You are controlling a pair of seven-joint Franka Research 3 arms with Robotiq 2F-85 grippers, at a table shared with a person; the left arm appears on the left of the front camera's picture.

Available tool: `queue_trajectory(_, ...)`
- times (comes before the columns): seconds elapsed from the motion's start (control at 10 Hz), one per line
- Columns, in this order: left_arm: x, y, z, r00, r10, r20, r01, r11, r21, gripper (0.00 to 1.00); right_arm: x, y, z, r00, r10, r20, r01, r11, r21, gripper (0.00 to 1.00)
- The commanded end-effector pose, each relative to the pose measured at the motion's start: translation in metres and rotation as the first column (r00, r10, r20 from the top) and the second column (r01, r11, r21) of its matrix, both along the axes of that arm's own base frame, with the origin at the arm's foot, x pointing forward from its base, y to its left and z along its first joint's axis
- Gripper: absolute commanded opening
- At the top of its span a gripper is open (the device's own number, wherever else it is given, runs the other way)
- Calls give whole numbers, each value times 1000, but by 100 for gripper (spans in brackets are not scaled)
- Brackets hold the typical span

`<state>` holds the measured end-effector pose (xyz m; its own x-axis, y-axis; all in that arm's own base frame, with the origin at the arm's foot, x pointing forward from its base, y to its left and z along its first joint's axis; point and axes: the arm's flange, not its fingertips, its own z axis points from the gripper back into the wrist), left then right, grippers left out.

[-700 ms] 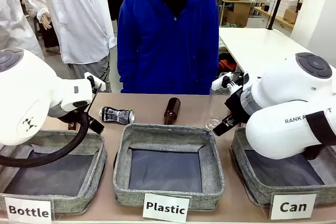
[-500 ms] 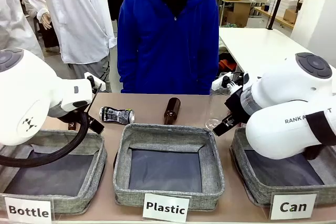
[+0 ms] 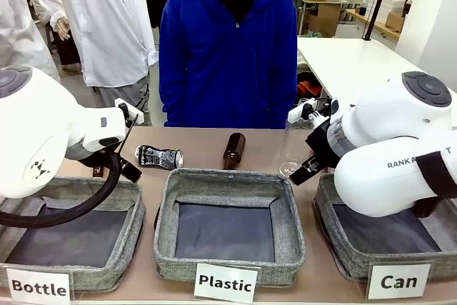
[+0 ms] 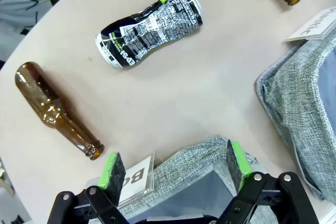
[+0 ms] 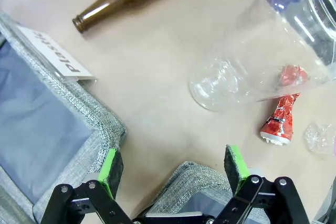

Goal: Sort the can waste into the basket.
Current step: Pick up the can waste from the table and place it in the right Fabric basket.

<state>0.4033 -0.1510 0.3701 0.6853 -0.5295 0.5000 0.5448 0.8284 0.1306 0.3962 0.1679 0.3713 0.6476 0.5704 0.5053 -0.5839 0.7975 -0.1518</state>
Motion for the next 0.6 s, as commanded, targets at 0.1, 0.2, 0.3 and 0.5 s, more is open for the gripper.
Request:
queue_trajectory(0.1, 0, 0, 0, 1000, 0, 0, 0, 1000, 0, 100, 0, 0, 0, 1000, -1, 0, 1, 1000, 1, 100)
queue_trajectory(0.2, 0, 0, 0, 1000, 0, 0, 0, 1000, 0, 100, 0, 0, 0, 1000, -1, 0, 1, 1000, 1, 100)
queue_trajectory(0.3, 0, 0, 0, 1000, 0, 0, 0, 1000, 0, 100, 0, 0, 0, 1000, -1, 0, 1, 1000, 1, 100)
queue_trajectory(0.5, 0, 0, 0, 1000, 0, 0, 0, 1000, 0, 100, 0, 0, 0, 1000, -1, 0, 1, 1000, 1, 100)
